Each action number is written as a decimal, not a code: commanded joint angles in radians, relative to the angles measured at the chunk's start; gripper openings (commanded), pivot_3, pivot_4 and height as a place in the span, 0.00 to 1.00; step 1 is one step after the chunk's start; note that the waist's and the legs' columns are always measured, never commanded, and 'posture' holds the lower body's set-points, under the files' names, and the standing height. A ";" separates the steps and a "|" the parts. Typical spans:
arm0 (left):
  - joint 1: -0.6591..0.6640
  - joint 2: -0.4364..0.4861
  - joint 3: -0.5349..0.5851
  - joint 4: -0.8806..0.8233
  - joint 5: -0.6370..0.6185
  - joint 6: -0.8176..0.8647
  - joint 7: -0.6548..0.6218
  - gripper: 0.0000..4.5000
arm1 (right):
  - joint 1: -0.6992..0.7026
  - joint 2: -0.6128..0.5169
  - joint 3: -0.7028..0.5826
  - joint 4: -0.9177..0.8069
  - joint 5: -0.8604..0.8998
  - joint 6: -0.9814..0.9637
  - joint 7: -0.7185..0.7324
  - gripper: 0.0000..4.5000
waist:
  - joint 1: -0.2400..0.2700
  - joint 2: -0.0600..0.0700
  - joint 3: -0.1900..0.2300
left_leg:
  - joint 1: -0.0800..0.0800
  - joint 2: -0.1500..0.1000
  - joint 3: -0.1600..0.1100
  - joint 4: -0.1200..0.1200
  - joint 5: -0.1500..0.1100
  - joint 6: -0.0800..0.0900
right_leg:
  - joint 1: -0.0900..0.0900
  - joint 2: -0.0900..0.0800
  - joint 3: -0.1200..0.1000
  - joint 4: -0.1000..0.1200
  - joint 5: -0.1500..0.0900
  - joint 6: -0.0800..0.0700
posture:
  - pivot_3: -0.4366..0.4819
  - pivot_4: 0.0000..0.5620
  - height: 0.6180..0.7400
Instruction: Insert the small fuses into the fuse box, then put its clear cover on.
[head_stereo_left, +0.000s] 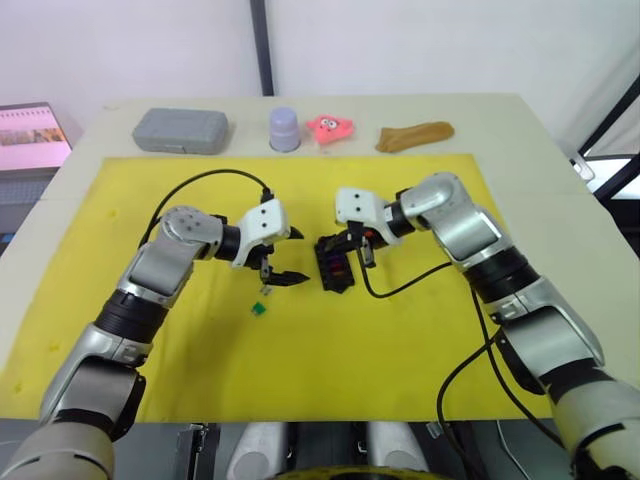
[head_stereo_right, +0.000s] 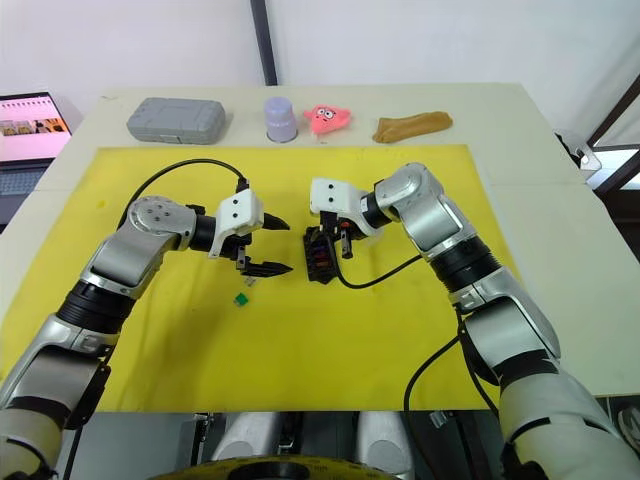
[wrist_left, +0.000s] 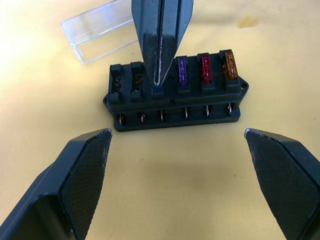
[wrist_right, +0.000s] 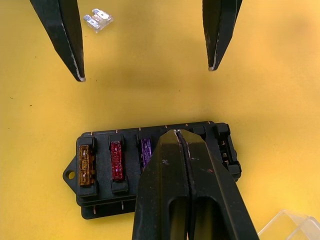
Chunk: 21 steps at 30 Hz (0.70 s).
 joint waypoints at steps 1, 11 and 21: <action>-0.021 0.003 0.018 -0.015 0.001 -0.014 -0.004 1.00 | 0.066 -0.025 0.043 0.072 -0.049 0.079 0.005 0.00 | 0.001 0.000 0.000 | 0.001 0.000 0.000 0.000 0.000 0.000 | 0.000 0.000 0.000 0.000 0.000 0.000 | 0.48 0.27 0.92; -0.021 0.007 0.064 -0.052 -0.063 0.040 -0.014 1.00 | -0.041 -0.046 -0.177 -0.090 0.157 0.278 0.034 0.00 | -0.002 0.000 0.001 | -0.012 0.000 0.000 0.000 0.003 -0.005 | -0.012 -0.001 0.001 0.000 0.000 0.000 | 0.48 0.27 0.92; 0.045 0.220 0.248 -0.187 -0.261 0.308 -0.105 1.00 | 0.081 -0.291 -0.317 -0.310 0.189 0.093 0.047 0.06 | -0.011 0.001 0.002 | -0.027 0.001 0.002 0.001 0.005 -0.008 | -0.030 -0.003 0.002 0.003 0.000 0.000 | 0.48 0.27 0.92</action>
